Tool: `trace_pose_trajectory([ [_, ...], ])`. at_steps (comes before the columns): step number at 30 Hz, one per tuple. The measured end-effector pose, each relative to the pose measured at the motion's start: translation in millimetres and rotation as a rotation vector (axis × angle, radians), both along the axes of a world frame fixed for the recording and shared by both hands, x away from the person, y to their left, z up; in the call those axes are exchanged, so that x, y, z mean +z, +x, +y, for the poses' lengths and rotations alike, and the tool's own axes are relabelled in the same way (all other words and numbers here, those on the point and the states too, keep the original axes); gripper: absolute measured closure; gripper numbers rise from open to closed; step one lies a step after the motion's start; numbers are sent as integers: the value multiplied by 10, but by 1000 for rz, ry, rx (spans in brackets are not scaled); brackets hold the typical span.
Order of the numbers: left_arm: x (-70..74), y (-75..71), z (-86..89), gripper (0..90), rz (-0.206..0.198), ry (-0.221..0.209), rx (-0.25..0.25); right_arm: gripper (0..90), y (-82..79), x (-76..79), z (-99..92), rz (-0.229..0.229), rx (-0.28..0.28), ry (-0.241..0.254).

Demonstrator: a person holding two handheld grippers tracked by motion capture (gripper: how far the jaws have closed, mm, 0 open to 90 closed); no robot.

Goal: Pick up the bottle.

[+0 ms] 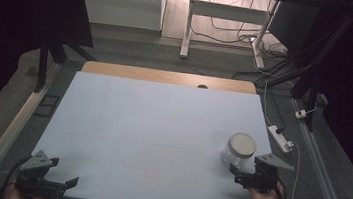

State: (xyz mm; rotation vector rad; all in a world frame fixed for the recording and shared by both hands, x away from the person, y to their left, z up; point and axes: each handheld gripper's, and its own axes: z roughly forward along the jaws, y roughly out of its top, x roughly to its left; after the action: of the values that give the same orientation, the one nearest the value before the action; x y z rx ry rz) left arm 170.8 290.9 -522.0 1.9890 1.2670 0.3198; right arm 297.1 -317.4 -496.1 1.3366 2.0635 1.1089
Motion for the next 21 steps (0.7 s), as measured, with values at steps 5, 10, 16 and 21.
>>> trace_pose_trajectory([
  [5,-2,2,2,5,0,-4,2,0,61,-11,-4,-7,-1,-2],
  [10,-3,3,5,4,0,-7,1,0,151,-56,26,-10,-1,-14],
  [16,-3,3,10,4,0,-13,-3,0,226,-94,61,-17,9,-37],
  [21,-3,2,10,4,0,-13,-5,0,282,-117,81,-26,32,-40],
])
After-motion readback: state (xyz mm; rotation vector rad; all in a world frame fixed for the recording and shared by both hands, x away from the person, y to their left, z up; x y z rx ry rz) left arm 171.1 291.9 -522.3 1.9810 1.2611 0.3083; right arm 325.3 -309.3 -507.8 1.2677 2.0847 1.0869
